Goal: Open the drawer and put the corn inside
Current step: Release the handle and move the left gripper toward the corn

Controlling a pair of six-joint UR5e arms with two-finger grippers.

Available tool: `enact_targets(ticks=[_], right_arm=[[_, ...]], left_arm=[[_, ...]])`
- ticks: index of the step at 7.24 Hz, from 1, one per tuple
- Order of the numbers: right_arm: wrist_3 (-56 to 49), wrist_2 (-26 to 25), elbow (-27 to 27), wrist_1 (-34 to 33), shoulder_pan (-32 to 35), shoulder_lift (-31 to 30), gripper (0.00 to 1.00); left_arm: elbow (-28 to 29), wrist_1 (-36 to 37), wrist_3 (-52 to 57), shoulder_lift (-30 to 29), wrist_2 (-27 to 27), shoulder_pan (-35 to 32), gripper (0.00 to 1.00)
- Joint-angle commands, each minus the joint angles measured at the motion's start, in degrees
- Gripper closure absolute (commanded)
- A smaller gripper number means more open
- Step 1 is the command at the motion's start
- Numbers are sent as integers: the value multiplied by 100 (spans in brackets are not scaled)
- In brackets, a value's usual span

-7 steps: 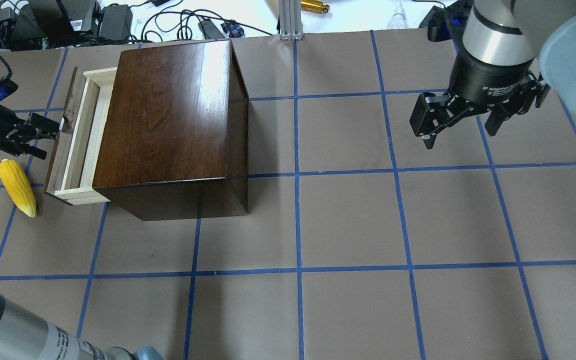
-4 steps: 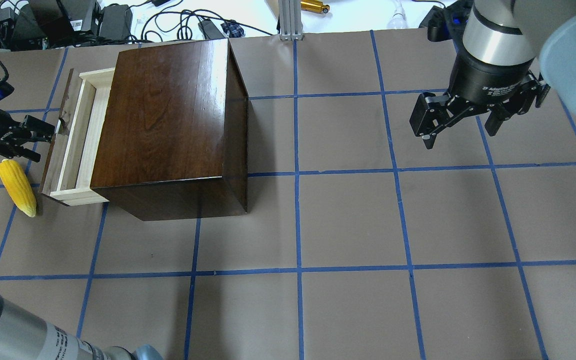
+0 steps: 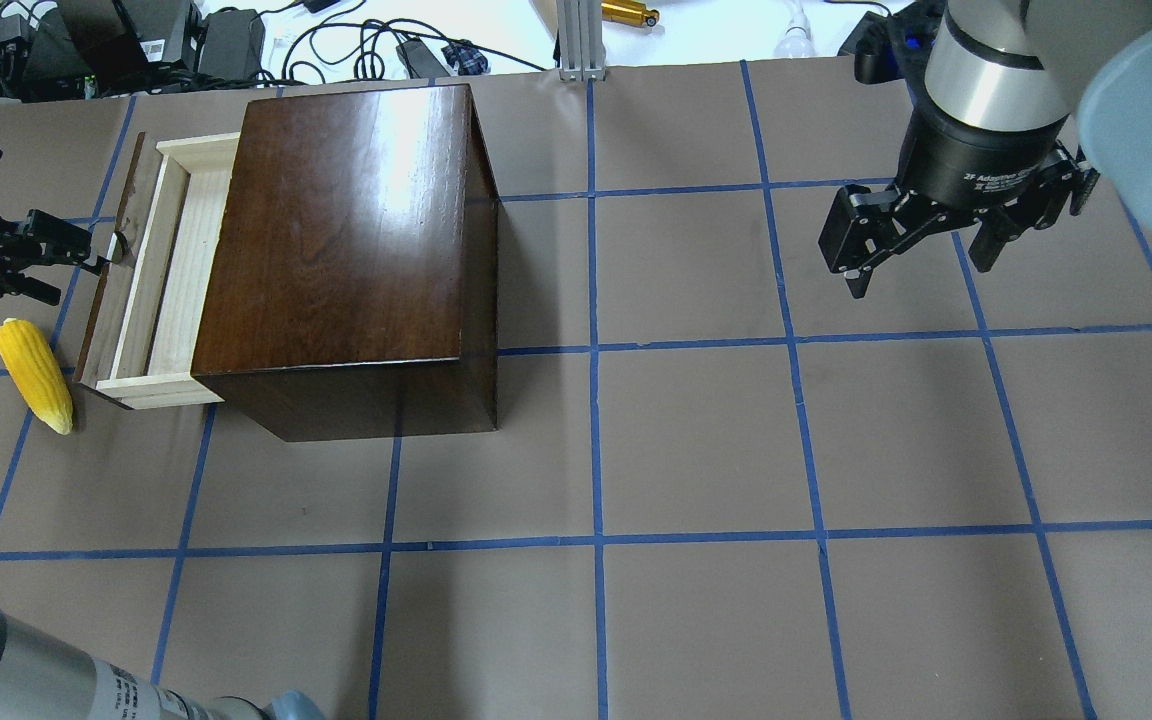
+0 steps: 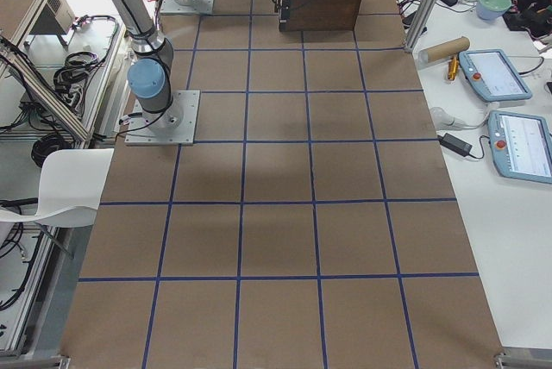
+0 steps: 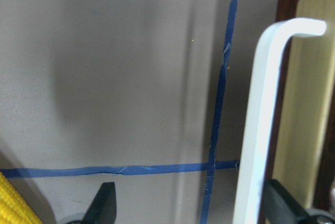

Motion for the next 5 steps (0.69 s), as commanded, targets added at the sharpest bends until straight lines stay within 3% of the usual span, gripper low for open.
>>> enact_targets(ticks=[1,3,5], right_arm=[[0,0,0,0,0,-7,0],[0,0,0,0,0,-7,0],[0,0,0,0,0,-7,0]], left_arm=[[12,-63,28,425,34,-27,0],[-5,-317,37,873,78,-36,0],[-49,-319,37,1113,1057,-10,0]])
